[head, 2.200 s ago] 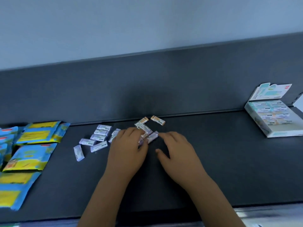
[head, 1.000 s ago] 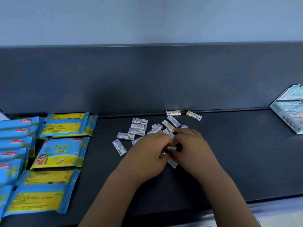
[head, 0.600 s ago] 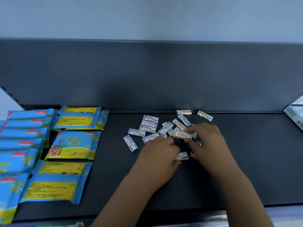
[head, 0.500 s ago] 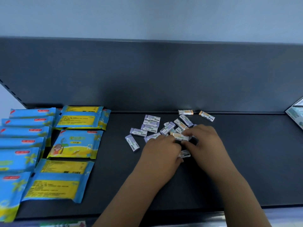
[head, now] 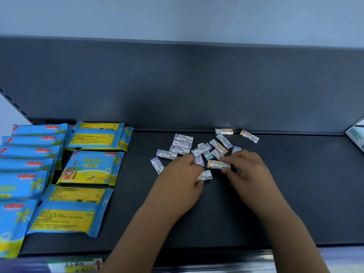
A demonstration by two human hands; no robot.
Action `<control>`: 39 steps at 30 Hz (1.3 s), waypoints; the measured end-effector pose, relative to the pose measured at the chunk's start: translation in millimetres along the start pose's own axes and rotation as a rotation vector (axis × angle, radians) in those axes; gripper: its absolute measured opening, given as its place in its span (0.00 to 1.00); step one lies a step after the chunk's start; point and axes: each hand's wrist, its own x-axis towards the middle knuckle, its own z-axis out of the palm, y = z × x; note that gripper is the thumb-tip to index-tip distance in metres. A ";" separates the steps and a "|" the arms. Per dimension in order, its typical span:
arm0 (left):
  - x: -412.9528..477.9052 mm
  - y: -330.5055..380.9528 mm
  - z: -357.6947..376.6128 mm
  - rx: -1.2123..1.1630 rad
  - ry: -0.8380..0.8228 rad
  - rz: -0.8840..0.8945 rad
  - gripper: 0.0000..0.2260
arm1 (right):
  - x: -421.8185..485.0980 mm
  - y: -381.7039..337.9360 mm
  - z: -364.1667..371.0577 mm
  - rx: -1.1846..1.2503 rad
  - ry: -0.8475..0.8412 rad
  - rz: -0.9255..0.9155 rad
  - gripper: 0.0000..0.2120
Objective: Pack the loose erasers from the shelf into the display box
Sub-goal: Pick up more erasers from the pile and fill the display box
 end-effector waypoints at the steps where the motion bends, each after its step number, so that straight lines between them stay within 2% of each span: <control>1: -0.9 0.9 -0.8 -0.006 0.013 -0.006 0.08 | -1.0 0.0 0.1 -0.006 -0.003 -0.010 0.14; 10: -3.3 0.1 -9.7 -0.024 0.141 -0.037 0.08 | -1.8 0.4 -9.1 0.028 0.020 0.022 0.14; 14: 1.2 8.3 -15.3 -0.039 0.254 -0.040 0.14 | 3.8 -0.6 -17.2 0.025 0.019 -0.028 0.14; 17: 10.7 18.3 -18.4 -0.032 0.322 -0.028 0.12 | 9.2 3.8 -27.9 0.017 0.054 -0.079 0.14; 24: 31.6 53.6 -7.0 0.010 0.328 0.013 0.10 | 2.3 40.3 -61.9 0.090 0.161 -0.116 0.15; 33: 85.8 170.8 44.5 0.025 0.272 0.084 0.11 | -31.7 143.5 -149.7 0.067 0.257 -0.071 0.15; 39: 110.2 250.5 77.2 -0.038 0.337 0.040 0.12 | -44.2 212.7 -202.9 0.087 0.209 -0.126 0.14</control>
